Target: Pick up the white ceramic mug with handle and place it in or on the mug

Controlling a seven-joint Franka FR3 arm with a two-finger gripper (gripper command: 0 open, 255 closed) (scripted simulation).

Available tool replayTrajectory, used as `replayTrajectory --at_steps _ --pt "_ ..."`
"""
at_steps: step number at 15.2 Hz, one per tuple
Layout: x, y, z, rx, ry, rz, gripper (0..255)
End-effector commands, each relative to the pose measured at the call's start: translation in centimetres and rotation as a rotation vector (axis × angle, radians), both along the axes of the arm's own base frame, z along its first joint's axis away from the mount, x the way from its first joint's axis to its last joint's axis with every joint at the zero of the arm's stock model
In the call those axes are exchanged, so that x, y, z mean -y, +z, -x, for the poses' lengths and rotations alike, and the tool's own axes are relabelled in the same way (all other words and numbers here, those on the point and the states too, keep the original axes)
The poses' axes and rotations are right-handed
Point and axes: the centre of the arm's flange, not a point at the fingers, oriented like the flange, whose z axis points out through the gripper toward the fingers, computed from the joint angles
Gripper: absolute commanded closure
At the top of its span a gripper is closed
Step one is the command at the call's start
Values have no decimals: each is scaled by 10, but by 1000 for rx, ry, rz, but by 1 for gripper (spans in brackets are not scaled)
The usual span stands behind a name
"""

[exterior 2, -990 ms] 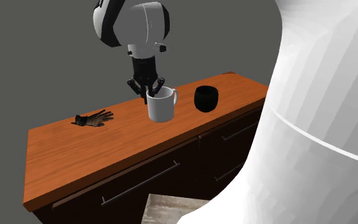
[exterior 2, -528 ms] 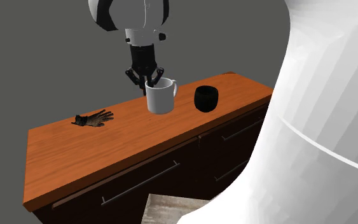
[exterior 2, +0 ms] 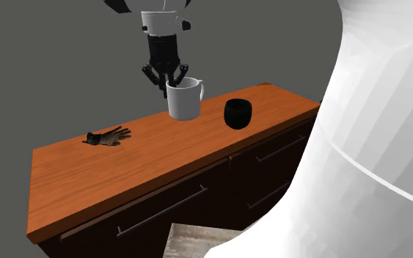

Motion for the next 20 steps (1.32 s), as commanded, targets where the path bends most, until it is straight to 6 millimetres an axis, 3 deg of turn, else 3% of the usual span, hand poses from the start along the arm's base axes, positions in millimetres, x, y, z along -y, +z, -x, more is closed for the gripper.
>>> replayTrajectory --at_steps 1,5,20 --pt "0 11 0 0 0 0 255" --pt "0 30 0 0 0 0 255" --pt "137 46 -142 0 0 0 255"
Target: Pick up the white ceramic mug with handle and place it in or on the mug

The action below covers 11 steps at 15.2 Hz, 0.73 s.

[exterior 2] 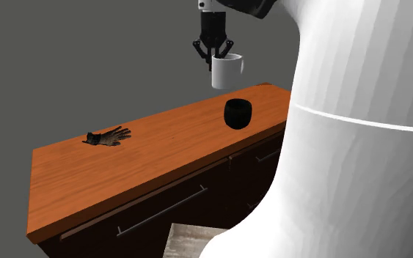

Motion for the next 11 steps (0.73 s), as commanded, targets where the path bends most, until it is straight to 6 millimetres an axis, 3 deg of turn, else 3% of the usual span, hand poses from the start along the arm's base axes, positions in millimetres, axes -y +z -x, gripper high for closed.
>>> replayTrajectory --at_steps 1,5,11 --pt "23 4 -17 0 1 0 255" --pt "58 8 -54 0 1 0 255" --pt "58 -24 -54 0 1 0 255"
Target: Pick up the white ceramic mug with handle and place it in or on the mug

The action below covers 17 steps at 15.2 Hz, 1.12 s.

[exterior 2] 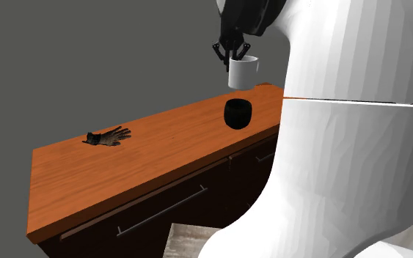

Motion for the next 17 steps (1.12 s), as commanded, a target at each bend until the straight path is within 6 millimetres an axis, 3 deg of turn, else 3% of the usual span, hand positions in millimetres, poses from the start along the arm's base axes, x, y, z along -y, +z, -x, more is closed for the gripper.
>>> replayTrajectory --at_steps 1,11,17 --pt "0 -10 1 1 0 0 255" --pt "0 -66 1 1 0 0 255" --pt "0 -66 1 1 0 0 255"
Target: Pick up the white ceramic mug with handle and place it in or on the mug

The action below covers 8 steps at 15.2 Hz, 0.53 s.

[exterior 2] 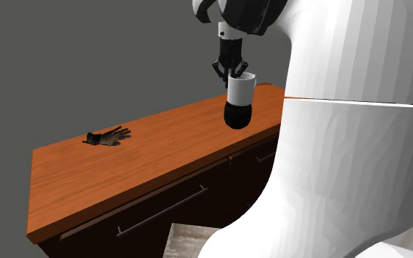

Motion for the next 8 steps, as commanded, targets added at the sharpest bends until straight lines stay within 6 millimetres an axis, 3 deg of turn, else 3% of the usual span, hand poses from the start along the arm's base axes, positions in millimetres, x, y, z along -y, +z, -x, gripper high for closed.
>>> replayTrajectory --at_steps 1,2,3,8 --pt "0 -2 0 -4 0 0 255" --pt "0 -2 0 -4 0 0 255" --pt "0 -2 0 -4 0 0 0" --pt "0 -2 0 -4 0 0 0"
